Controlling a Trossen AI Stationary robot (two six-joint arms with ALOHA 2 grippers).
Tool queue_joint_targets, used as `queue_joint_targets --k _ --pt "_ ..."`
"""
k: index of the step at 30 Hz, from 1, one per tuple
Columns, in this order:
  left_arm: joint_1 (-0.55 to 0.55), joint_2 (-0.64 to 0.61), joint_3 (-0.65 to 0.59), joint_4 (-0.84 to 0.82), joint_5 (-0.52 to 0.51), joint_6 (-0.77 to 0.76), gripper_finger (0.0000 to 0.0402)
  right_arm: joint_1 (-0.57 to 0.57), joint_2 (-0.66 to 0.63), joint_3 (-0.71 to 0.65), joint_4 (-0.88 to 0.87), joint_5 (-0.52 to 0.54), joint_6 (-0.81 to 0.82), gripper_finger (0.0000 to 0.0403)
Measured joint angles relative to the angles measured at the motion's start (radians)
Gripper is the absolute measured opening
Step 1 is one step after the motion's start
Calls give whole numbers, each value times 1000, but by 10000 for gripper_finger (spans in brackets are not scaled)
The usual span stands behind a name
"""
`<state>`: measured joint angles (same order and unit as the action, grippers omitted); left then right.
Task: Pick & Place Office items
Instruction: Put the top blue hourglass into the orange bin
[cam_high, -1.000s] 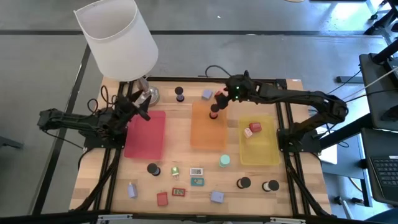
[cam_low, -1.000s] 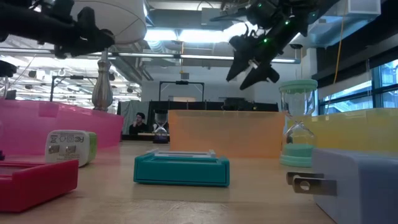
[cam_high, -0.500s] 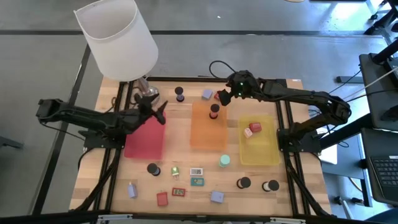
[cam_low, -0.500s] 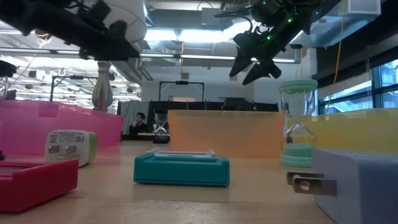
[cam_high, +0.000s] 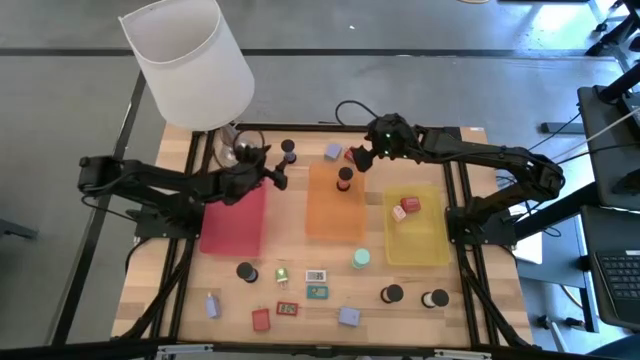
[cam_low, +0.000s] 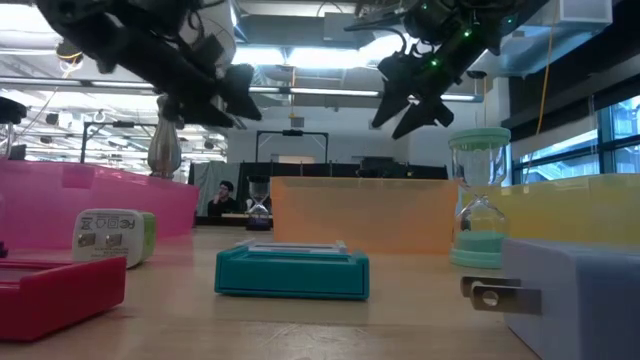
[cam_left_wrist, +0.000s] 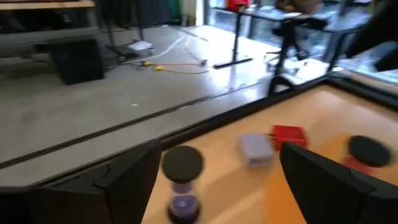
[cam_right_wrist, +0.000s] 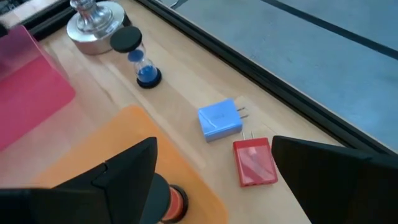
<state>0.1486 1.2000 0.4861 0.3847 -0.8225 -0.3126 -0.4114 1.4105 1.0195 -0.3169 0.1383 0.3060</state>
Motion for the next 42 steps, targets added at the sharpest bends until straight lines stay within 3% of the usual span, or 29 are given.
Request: queue_joint_targets --k 3,9,22,25,34,42 --pt "45 50 14 1 17 8 329 0 0 0 -9 0 -1 320" --pt "128 164 77 0 148 -57 329 0 0 0 -25 1 -19 321" --pt "205 345 257 -9 117 -103 329 0 0 0 -31 3 -34 321" --pt "222 361 291 -65 121 -105 329 0 0 0 -37 2 -35 321" --pt "289 371 314 -245 291 -279 329 0 0 0 -43 0 -33 321" --pt "315 371 314 -250 377 -303 329 0 0 0 -43 0 -33 321"
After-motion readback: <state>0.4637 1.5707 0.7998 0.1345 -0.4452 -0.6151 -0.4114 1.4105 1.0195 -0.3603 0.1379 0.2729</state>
